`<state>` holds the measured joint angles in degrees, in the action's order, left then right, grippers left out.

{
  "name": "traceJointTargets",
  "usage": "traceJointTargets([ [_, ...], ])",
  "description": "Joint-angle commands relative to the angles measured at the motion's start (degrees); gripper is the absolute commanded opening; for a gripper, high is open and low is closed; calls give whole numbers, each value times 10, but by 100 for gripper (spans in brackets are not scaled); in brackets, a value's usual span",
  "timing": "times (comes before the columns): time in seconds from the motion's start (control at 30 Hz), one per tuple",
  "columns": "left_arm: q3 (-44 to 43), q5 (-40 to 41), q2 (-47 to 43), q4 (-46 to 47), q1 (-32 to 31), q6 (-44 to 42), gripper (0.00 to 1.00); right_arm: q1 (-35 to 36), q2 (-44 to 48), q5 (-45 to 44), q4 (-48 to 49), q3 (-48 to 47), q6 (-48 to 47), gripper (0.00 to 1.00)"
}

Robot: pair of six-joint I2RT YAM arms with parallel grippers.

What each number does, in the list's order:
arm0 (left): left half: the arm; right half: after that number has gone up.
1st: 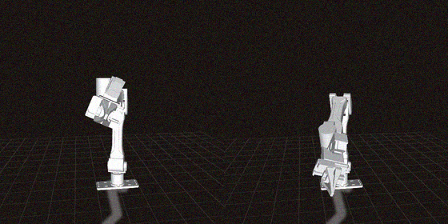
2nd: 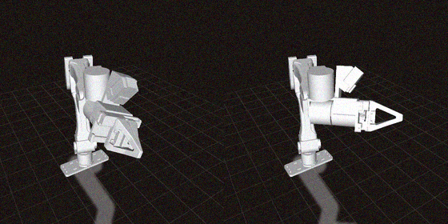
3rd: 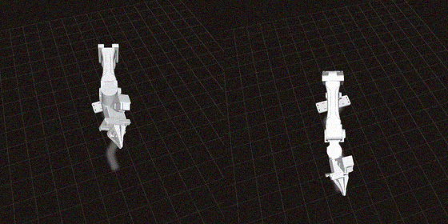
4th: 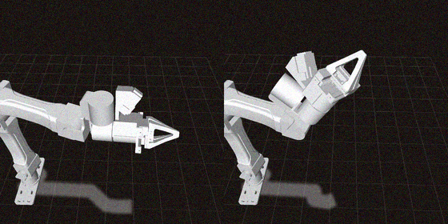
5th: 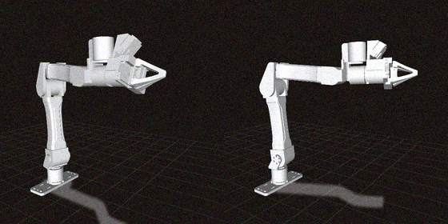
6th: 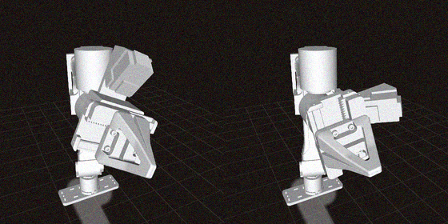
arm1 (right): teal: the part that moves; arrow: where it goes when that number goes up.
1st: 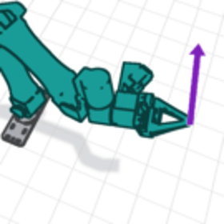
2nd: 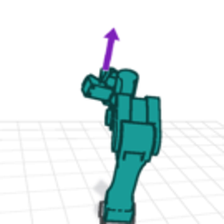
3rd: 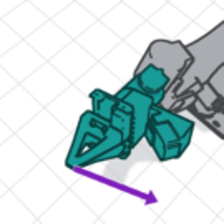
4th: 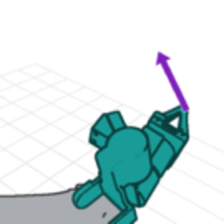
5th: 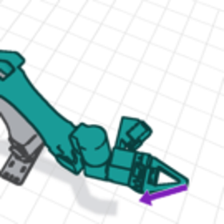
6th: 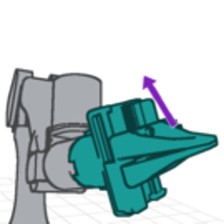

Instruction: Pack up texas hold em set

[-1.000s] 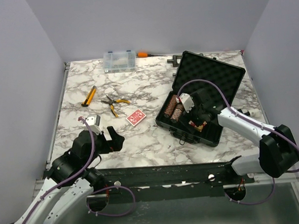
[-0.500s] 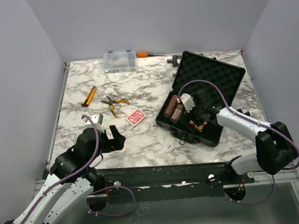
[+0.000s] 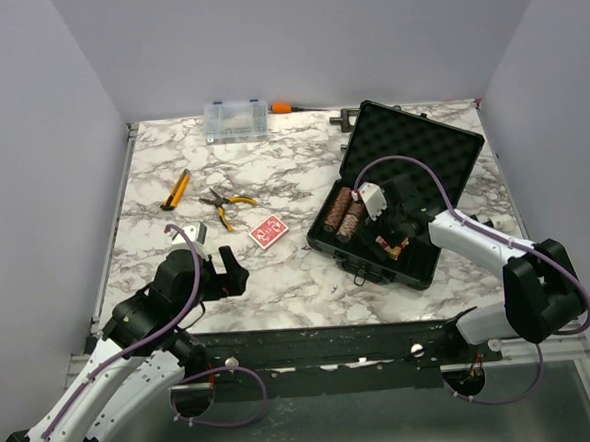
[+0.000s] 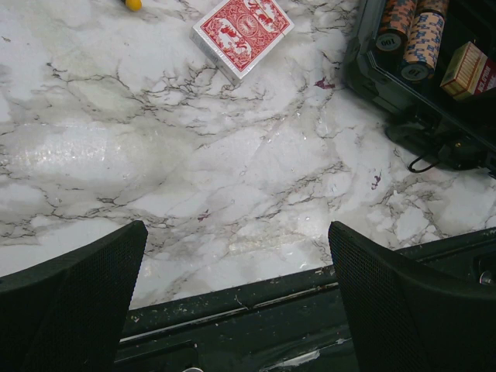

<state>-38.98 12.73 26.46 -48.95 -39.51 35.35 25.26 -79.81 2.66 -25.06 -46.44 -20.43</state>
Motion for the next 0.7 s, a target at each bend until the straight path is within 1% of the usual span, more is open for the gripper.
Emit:
traceJointTargets([
  [0.0,-4,-3,2,9,-3,-2,99,-8,-10,19,-3,-4,1,95],
  [0.17,-4,-4,5,10,-2,-2,98,-17,-6,23,6,3,5,88],
  [0.23,-4,-4,6,10,-3,-1,98,-18,-7,24,7,2,6,84],
  [0.33,-4,-4,6,10,-3,-1,99,-18,-7,24,9,4,7,74],
  [0.5,-3,-4,7,10,-3,-1,99,-19,-7,23,12,8,8,64],
  [0.6,-3,-5,8,10,-3,-1,98,-19,-7,14,11,6,10,66],
  [0.67,-4,-5,10,10,-3,-1,99,-19,-8,2,13,6,10,77],
])
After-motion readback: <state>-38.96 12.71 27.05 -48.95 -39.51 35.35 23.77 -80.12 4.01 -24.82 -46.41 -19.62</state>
